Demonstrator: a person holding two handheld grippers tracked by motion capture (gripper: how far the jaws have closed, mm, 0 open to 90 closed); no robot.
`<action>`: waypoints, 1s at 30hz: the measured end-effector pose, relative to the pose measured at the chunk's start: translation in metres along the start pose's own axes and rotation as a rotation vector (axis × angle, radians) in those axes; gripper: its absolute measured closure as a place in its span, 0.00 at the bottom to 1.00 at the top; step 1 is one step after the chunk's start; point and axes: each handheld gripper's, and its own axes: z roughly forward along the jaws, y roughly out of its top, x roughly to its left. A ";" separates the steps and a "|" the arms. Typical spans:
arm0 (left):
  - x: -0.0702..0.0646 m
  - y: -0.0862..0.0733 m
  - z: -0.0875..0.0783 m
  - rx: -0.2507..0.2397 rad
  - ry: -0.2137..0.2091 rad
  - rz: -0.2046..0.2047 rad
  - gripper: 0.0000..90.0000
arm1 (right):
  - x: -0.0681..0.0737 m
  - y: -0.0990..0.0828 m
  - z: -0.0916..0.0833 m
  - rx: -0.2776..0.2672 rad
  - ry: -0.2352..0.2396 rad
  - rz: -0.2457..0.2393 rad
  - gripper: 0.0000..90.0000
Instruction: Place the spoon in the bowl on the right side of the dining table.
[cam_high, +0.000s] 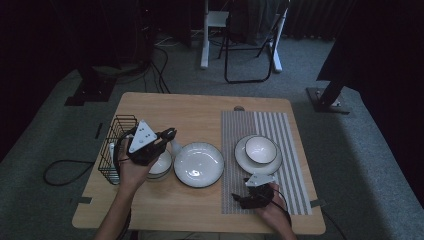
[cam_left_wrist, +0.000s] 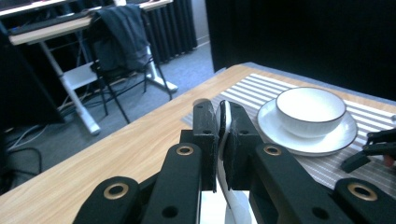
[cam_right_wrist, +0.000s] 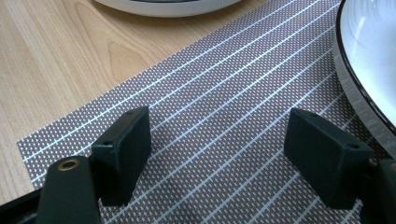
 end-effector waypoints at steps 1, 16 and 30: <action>0.000 0.001 0.002 -0.001 -0.005 0.002 0.95 | 0.000 0.000 0.000 0.000 0.000 0.000 0.26; -0.003 0.007 0.025 -0.006 -0.084 0.009 0.95 | 0.000 0.000 0.000 -0.002 0.002 -0.005 0.27; -0.001 0.018 0.049 -0.009 -0.114 0.022 0.95 | 0.001 -0.001 -0.010 -0.014 0.053 -0.042 0.21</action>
